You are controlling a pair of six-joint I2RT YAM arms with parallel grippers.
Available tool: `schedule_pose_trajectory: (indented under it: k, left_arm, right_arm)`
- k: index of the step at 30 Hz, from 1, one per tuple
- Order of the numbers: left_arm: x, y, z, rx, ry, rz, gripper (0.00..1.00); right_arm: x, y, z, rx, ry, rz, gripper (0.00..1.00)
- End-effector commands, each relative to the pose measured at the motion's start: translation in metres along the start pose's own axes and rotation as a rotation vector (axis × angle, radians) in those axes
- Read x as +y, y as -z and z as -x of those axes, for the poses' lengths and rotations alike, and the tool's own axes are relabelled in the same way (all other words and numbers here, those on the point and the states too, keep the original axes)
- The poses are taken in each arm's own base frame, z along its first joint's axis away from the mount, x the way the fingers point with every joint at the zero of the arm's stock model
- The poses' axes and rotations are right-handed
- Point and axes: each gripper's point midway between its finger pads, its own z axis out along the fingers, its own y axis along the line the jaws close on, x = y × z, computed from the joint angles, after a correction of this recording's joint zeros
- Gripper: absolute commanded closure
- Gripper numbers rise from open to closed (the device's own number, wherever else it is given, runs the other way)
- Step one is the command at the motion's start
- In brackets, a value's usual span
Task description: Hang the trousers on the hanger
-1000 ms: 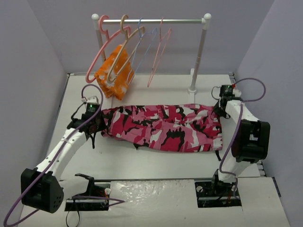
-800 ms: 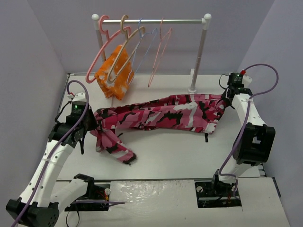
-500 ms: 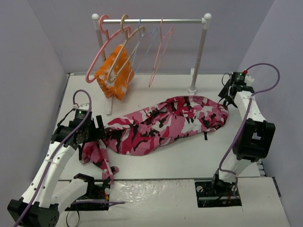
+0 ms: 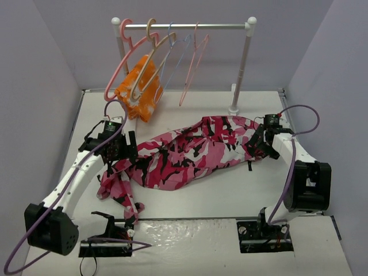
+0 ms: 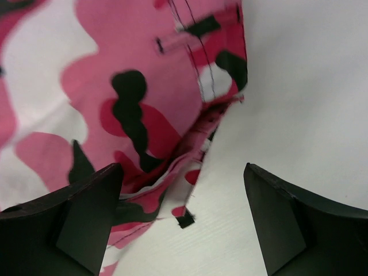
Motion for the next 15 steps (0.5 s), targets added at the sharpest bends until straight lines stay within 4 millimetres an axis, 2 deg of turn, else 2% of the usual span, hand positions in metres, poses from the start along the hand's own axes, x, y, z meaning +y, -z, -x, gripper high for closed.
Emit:
schedule_pose_trajectory:
  k: [1,3,7,9,15]
  left_arm:
    - [-0.009,-0.020,0.024,-0.065,-0.050,-0.028,0.15]
    - [-0.007,-0.033,0.023,-0.042,-0.082,-0.009,0.15]
    - [-0.006,-0.046,0.025,-0.011,-0.111,0.012,0.15]
    - [-0.006,-0.049,0.025,-0.005,-0.120,0.013,0.15]
    - [-0.003,-0.049,0.024,-0.006,-0.138,0.014,0.15]
  right_arm:
    - [0.010,0.009,0.002,-0.029,-0.100,0.097,0.16]
    - [0.012,0.009,-0.001,-0.024,-0.117,0.115,0.16]
    - [0.001,0.011,-0.010,-0.027,-0.157,0.100,0.18]
    - [-0.006,0.012,-0.014,-0.033,-0.179,0.090,0.23]
    - [-0.017,0.029,-0.007,-0.096,-0.275,0.121,0.42]
